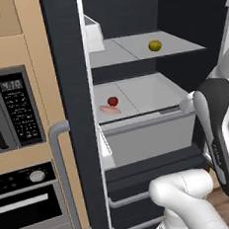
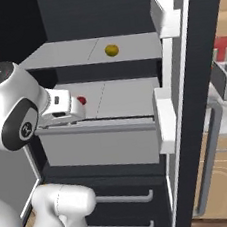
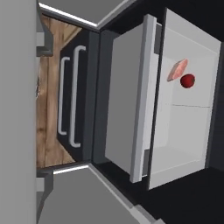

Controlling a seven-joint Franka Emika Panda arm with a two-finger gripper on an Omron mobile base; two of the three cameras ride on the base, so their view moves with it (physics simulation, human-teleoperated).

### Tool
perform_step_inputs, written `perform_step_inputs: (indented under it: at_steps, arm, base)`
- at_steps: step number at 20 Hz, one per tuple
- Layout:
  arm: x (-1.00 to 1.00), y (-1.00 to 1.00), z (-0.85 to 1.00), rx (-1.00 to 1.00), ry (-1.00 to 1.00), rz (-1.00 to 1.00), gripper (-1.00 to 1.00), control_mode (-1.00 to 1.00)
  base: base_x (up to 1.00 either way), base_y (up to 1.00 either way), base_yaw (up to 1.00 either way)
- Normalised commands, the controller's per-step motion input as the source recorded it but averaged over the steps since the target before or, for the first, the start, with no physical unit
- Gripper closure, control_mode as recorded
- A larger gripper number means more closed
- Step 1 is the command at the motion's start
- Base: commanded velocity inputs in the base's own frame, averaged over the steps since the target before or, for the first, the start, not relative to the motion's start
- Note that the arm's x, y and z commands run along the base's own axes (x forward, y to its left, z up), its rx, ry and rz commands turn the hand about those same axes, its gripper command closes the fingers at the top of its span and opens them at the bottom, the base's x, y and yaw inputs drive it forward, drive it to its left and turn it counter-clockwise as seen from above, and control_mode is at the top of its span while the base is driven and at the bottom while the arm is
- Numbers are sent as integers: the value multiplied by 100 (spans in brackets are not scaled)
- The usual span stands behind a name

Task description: Open the fridge, remove the orange, tomato, and steak, and place them on any counter.

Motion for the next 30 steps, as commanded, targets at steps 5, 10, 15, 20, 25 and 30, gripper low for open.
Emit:
perform_step_inputs:
  at_steps: [5, 10, 15, 20, 25, 30]
  arm:
    - [0, 0, 0, 0, 0, 0, -100, 100]
    - [0, 0, 0, 0, 0, 0, -100, 100]
    - [0, 0, 0, 0, 0, 0, -100, 100]
    - [4, 0, -2, 0, 2, 1, -100, -100]
    - [25, 12, -32, 0, -2, 0, -100, -100]
    - [6, 37, -34, 0, -2, 9, -100, -100]
  base:
    - [63, 1, 0]
    - [61, 4, 0]
    - [23, 15, 0]
    - [3, 1, 0]
    - [0, 0, 0]
    - [0, 0, 0]
